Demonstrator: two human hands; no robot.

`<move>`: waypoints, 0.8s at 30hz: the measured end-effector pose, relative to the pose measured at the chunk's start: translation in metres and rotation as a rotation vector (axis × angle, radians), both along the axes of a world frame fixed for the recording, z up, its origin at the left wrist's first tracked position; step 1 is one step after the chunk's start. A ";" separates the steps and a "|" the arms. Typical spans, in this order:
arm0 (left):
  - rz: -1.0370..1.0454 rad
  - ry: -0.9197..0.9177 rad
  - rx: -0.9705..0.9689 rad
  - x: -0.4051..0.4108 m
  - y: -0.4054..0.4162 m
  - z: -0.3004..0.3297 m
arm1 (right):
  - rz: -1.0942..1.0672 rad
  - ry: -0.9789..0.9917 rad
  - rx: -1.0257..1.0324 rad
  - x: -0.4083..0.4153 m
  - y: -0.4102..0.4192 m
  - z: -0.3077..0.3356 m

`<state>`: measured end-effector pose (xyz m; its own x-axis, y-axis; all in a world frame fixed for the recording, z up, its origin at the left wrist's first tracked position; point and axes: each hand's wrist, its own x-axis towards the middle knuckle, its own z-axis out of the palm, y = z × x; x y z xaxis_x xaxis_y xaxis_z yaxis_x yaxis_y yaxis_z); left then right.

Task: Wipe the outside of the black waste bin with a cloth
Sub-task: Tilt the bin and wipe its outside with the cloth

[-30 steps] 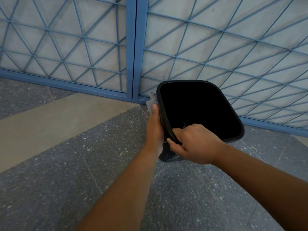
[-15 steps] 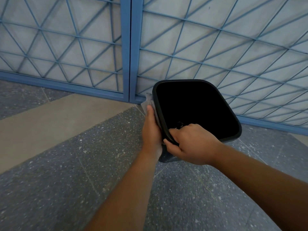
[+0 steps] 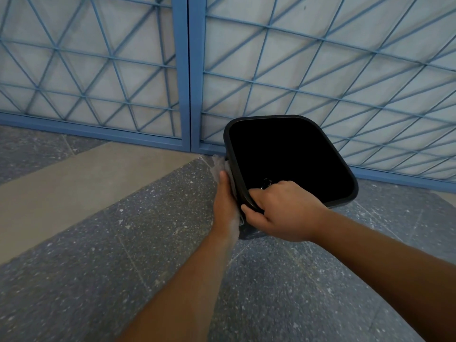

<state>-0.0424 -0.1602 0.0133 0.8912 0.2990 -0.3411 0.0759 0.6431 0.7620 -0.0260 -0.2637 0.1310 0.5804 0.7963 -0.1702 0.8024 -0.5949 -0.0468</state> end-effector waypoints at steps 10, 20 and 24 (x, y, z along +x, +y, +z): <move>0.118 -0.091 0.122 -0.014 -0.023 -0.001 | 0.018 -0.004 -0.012 -0.001 0.000 0.001; 0.071 -0.107 0.081 -0.021 -0.026 0.004 | 0.003 -0.003 -0.025 -0.001 0.001 0.002; 0.045 -0.070 0.123 -0.018 -0.021 0.002 | 0.002 -0.011 -0.017 -0.001 0.000 0.002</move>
<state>-0.0605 -0.1813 0.0152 0.8964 0.3746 -0.2370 -0.0068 0.5463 0.8375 -0.0275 -0.2635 0.1335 0.5808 0.7943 -0.1779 0.8039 -0.5941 -0.0280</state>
